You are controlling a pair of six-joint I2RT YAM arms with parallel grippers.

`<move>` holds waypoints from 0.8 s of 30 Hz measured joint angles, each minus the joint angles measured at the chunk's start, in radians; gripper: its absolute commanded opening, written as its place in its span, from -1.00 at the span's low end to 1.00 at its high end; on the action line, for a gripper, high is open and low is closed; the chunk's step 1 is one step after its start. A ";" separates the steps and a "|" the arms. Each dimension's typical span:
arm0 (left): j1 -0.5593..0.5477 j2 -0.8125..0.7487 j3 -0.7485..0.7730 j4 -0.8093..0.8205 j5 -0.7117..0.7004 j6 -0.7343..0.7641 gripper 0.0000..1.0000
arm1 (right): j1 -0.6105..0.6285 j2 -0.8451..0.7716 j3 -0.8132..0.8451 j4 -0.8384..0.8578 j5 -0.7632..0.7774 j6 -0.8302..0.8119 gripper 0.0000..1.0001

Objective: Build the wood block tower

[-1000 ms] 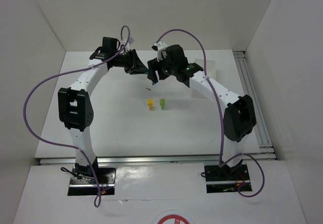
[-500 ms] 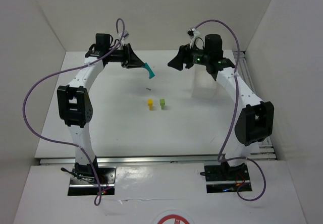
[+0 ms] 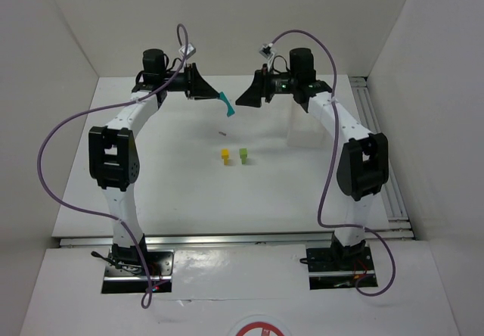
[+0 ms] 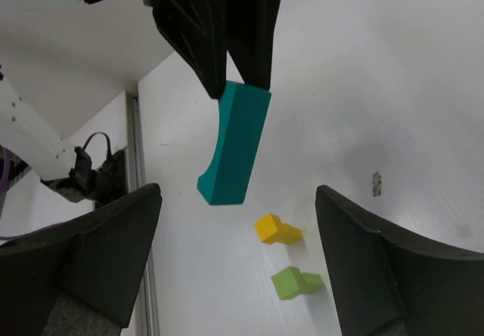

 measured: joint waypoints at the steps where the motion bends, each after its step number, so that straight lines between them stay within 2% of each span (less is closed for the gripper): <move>1: 0.000 0.000 0.000 0.019 0.006 -0.006 -1.00 | 0.003 0.011 0.017 0.000 -0.003 0.000 0.80; 3: 0.000 0.000 0.000 0.043 0.015 -0.021 -1.00 | 0.011 0.027 0.042 0.001 -0.006 0.000 0.80; 14: 0.000 0.000 -0.002 0.039 0.031 -0.003 -1.00 | 0.069 0.125 0.103 -0.003 -0.059 0.013 0.39; 19: 0.000 0.000 -0.002 0.018 0.032 0.010 -1.00 | 0.082 0.125 0.115 0.004 -0.065 0.019 -0.03; 21: 0.000 -0.001 -0.002 0.008 0.045 0.025 -1.00 | 0.082 0.127 0.116 0.007 -0.064 0.028 -0.05; 24: 0.000 -0.002 -0.002 -0.006 0.050 0.035 -1.00 | 0.081 0.130 0.116 0.018 -0.063 0.039 -0.25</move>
